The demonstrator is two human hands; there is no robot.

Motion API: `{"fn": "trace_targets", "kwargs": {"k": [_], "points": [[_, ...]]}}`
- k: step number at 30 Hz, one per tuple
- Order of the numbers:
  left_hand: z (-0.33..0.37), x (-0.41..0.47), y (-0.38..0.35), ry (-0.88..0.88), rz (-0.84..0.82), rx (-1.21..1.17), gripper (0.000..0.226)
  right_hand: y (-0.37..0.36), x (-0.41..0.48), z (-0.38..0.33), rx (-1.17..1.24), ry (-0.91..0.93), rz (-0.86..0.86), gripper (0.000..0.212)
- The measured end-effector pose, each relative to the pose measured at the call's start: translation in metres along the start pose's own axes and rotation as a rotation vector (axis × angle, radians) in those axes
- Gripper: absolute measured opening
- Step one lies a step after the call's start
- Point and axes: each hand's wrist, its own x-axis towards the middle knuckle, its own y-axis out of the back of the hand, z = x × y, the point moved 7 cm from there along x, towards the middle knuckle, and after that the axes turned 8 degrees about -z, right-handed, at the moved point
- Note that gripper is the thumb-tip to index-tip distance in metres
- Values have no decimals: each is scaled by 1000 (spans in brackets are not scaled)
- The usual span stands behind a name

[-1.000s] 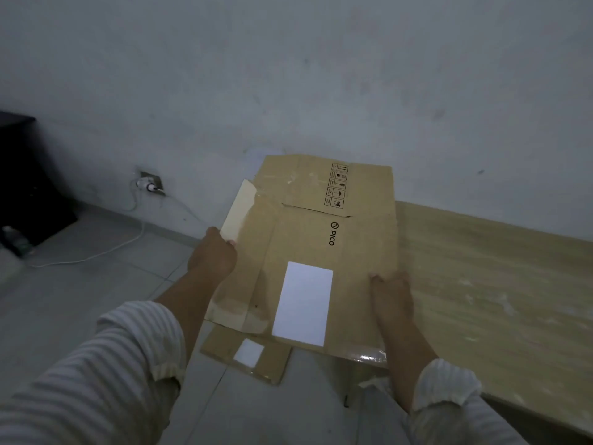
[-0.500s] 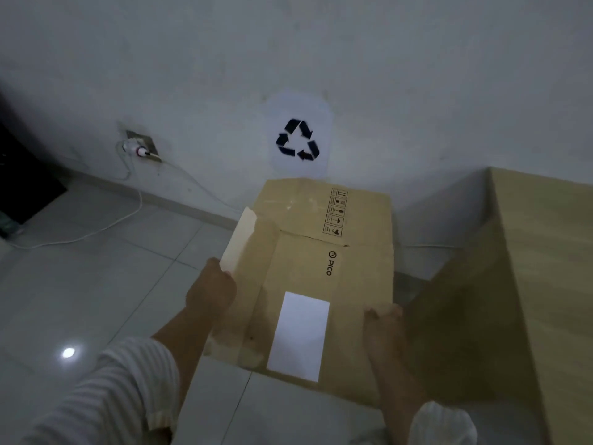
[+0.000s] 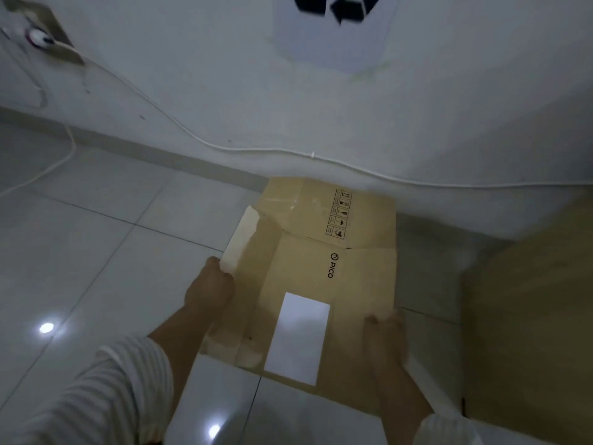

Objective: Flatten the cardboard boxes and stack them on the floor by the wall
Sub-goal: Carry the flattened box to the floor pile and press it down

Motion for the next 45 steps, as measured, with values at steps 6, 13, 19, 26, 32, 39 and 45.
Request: {"fn": "trace_targets", "kwargs": {"k": [6, 13, 19, 26, 32, 39, 45], "points": [[-63, 98, -114, -4, -64, -20, 17, -99, 75, 60, 24, -19, -13, 43], [-114, 152, -181, 40, -57, -122, 25, -154, 129, 104, 9, 10, -40, 45], [-118, 164, -187, 78, -124, 39, 34, -163, 140, 113, -55, -30, -57, 48], [-98, 143, -223, -39, -249, 410, 91, -206, 130, 82, -603, 222, -196, 69], [-84, 131, -258, -188, -393, 614, 91, -250, 128, 75, -727, 307, -468, 78], [-51, 115, -243, -184, -445, 683, 85, -231, 130, 58, -809, 308, -620, 76], [59, 24, -175, -367, -419, 638, 72, -118, 53, -28, -628, 461, -398, 58]]}}
